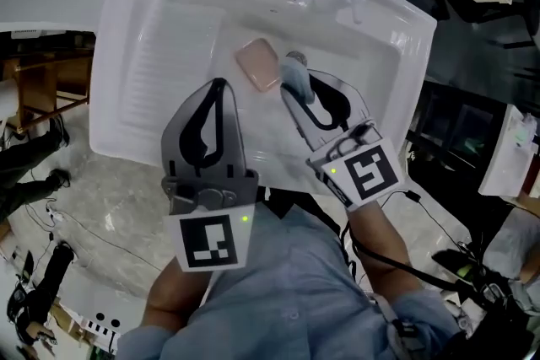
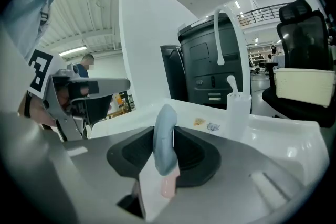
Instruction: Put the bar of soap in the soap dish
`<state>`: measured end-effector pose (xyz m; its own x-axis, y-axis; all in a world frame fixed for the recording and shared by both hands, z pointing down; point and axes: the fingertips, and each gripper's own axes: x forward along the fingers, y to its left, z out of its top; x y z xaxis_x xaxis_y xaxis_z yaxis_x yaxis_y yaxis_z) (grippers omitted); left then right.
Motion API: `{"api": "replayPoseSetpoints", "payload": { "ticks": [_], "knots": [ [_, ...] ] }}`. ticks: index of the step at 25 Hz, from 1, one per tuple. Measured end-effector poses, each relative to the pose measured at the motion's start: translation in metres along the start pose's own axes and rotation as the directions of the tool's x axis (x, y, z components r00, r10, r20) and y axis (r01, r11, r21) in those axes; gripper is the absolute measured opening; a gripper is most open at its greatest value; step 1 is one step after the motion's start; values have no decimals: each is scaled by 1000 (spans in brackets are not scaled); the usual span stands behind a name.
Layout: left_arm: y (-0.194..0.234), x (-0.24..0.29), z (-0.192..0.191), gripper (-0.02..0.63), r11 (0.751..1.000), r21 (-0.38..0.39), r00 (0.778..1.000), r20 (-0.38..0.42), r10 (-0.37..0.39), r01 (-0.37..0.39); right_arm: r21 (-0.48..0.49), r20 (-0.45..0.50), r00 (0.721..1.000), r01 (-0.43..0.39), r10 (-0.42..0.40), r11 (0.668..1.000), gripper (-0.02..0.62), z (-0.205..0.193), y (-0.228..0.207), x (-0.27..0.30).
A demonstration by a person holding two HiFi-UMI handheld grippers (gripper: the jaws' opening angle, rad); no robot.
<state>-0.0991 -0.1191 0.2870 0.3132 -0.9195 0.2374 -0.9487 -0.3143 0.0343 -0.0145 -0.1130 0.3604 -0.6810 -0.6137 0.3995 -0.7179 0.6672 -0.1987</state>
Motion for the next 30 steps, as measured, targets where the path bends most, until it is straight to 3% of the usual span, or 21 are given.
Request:
{"api": "replayPoseSetpoints", "payload": {
  "ticks": [24, 30],
  "knots": [
    [41, 38, -55, 6, 996, -82, 996, -87, -31, 24, 54, -174, 984, -18, 28, 998, 115, -96, -22, 85],
    [60, 42, -64, 6, 996, -92, 995, -100, -1, -8, 60, -202, 979, -11, 23, 998, 115, -118, -24, 94]
  ]
}}
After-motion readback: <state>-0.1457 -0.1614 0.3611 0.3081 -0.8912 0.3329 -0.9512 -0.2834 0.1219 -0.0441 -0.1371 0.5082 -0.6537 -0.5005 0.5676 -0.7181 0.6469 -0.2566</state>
